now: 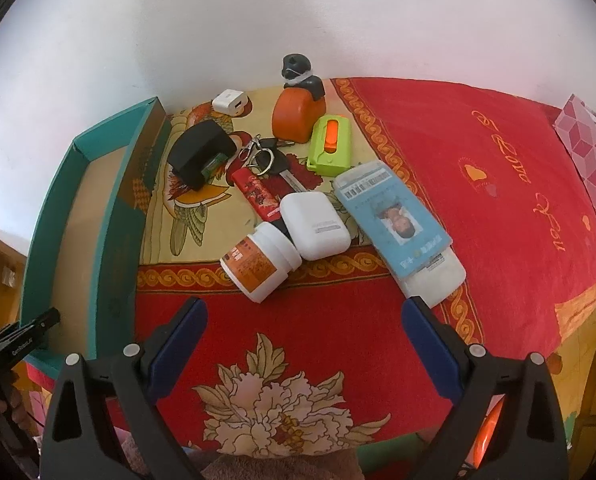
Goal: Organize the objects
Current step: 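Move the right gripper toward the white pill jar and grasp it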
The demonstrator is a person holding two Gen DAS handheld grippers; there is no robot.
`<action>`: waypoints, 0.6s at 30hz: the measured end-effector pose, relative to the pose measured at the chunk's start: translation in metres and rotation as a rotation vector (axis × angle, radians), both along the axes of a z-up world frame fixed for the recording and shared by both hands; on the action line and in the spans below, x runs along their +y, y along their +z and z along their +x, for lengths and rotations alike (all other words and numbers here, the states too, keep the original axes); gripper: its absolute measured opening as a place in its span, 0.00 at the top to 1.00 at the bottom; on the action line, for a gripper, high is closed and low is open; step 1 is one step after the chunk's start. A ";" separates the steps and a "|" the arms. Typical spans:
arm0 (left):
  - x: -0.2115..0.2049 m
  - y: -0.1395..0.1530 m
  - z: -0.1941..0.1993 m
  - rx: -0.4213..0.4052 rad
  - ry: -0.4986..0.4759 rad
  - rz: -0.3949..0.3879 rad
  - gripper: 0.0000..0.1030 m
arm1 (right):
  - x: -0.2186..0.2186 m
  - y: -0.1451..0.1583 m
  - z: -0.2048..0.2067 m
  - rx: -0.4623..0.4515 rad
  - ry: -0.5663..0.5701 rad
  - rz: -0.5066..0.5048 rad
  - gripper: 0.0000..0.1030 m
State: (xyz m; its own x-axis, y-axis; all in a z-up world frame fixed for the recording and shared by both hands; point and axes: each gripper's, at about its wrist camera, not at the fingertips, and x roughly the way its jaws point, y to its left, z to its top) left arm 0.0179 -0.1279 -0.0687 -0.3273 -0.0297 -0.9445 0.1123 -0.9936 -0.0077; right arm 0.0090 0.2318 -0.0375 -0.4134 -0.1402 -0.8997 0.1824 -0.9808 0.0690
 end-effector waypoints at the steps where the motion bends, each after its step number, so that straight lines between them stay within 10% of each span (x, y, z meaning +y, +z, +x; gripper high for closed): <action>1: 0.000 0.000 0.000 0.001 -0.009 -0.002 0.70 | -0.001 0.000 0.000 0.000 0.002 0.002 0.04; 18: -0.003 0.001 0.000 0.002 0.007 -0.015 0.71 | -0.004 -0.013 -0.014 -0.068 0.080 -0.128 0.12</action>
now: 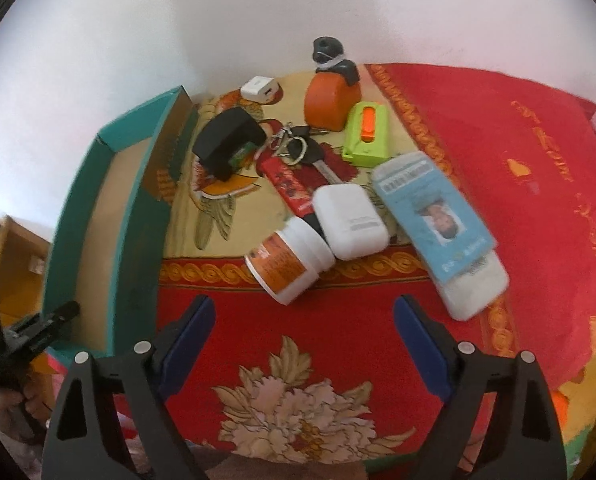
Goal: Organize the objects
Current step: 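Move the right gripper toward the white pill jar and grasp it, then lift the white pill jar with the right gripper toward the teal tray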
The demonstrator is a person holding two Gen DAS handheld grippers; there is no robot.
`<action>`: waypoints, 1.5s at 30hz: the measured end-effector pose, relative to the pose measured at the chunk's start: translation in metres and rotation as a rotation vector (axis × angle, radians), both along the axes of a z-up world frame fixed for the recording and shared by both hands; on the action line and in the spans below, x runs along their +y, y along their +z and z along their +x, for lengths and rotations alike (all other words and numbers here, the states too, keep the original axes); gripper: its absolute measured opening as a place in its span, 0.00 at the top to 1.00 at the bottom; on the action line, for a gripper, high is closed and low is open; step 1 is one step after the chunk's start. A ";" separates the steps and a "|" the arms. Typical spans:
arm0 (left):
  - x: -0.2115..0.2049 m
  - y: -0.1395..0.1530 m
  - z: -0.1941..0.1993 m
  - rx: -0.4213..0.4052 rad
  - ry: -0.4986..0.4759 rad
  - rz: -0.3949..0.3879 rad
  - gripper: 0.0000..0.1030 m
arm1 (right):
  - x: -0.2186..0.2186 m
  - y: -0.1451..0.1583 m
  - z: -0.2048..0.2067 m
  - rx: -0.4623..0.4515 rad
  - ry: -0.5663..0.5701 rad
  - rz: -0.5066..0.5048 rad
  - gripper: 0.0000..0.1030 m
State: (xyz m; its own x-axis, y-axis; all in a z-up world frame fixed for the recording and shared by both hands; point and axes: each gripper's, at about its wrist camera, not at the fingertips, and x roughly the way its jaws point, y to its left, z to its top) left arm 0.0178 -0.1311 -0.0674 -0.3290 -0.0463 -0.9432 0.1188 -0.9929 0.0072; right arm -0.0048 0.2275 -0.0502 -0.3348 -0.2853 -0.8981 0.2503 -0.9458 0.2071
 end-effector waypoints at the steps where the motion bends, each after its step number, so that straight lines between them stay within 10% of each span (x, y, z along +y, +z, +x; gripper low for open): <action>1: 0.001 0.000 0.000 -0.001 0.003 0.000 0.71 | 0.001 0.000 -0.003 -0.008 -0.005 -0.017 0.13; 9: 0.003 -0.002 -0.002 -0.011 0.008 -0.017 0.71 | 0.011 -0.017 -0.040 -0.143 -0.087 -0.180 0.22; 23: 0.006 -0.001 -0.002 -0.022 -0.079 -0.025 0.71 | -0.014 -0.030 -0.045 -0.153 -0.143 -0.111 0.51; 37: 0.007 0.001 0.004 -0.015 -0.107 -0.025 0.71 | -0.070 -0.010 -0.004 0.030 0.035 0.063 0.54; 38: 0.008 0.000 0.002 -0.015 -0.105 -0.025 0.71 | -0.071 -0.011 -0.002 0.042 0.365 0.057 0.54; 45: 0.009 0.000 0.003 -0.012 -0.106 -0.023 0.71 | -0.066 -0.009 0.004 0.028 0.407 0.046 0.54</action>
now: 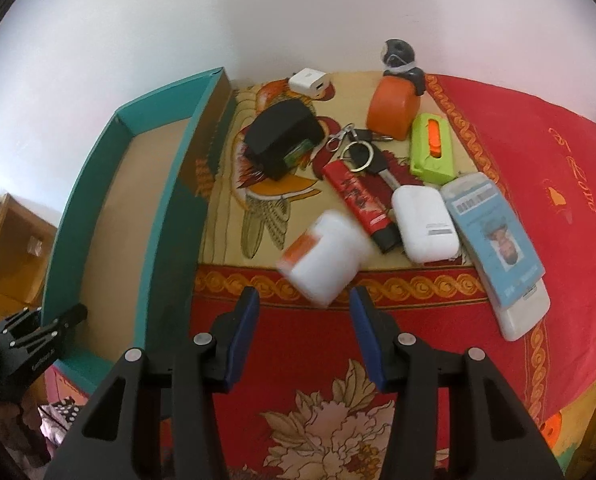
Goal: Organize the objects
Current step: 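Lift the white pill jar with the right gripper toward the teal tray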
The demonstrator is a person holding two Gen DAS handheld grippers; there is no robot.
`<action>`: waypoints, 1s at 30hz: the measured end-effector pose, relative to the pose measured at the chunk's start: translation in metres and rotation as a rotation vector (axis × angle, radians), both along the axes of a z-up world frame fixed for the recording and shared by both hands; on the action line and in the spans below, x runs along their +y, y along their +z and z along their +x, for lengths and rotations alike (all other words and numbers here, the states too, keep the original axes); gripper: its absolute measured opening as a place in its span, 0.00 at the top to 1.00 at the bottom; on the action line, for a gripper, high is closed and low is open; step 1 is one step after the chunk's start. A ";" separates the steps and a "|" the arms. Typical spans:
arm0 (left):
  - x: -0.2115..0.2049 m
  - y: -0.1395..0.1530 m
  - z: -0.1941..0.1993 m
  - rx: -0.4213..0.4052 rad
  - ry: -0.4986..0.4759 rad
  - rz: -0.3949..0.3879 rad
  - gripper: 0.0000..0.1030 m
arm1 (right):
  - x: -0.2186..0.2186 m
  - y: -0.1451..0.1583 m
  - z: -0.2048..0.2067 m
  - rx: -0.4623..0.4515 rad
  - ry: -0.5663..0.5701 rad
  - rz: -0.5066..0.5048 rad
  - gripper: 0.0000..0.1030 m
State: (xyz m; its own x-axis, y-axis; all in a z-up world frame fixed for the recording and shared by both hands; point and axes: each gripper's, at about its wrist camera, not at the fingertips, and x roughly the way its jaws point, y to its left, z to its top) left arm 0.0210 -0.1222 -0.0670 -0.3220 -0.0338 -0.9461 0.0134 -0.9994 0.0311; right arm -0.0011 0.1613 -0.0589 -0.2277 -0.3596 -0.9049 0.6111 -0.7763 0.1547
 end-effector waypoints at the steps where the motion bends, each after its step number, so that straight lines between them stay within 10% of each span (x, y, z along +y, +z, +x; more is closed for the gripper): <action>1: 0.000 0.000 0.000 0.001 0.000 0.000 0.71 | -0.002 0.002 0.000 0.002 0.000 0.005 0.54; 30: 0.000 -0.003 -0.005 0.008 0.004 0.005 0.71 | 0.032 -0.027 -0.083 -0.322 -0.199 -0.165 0.46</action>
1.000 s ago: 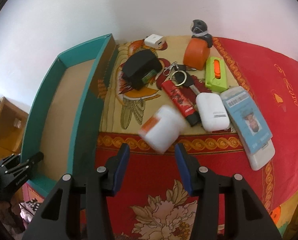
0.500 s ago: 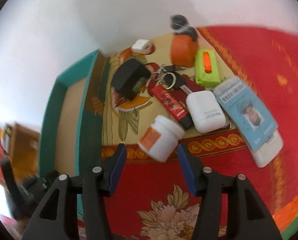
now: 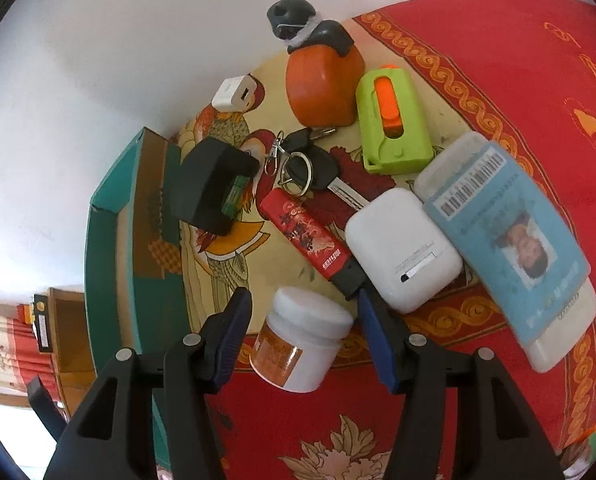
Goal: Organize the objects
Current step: 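Lift the white pill jar with the right gripper toward the teal tray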
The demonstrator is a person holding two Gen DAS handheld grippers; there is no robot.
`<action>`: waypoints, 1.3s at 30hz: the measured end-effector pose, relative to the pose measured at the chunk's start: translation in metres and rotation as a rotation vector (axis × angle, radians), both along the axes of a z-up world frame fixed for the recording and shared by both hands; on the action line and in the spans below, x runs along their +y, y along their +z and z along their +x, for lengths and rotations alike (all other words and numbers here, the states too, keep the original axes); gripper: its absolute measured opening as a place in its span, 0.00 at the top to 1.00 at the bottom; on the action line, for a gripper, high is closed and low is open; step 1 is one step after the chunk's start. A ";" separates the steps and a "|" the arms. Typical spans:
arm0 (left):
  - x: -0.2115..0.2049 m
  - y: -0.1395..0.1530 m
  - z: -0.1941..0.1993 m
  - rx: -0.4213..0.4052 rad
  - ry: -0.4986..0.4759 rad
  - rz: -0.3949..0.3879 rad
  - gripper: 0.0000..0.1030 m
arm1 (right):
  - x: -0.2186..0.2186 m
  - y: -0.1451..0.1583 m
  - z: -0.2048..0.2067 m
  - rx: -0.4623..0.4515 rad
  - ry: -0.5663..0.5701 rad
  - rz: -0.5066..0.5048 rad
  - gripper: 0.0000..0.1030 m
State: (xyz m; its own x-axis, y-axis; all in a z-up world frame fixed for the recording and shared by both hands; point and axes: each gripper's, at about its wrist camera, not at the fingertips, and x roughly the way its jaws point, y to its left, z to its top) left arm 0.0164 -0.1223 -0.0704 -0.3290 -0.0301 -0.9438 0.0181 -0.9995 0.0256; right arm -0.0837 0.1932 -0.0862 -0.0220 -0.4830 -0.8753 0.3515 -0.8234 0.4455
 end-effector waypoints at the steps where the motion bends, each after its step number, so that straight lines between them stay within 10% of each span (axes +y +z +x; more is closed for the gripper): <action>1: 0.000 0.000 0.000 0.000 0.000 0.000 0.71 | -0.001 0.001 0.001 0.006 0.015 0.011 0.47; 25: 0.001 -0.002 0.000 0.005 -0.003 0.000 0.71 | -0.023 0.070 0.044 0.285 0.240 0.049 0.57; 39: 0.000 -0.001 0.002 0.004 0.002 0.013 0.71 | -0.129 0.108 0.074 0.385 0.459 -0.019 0.57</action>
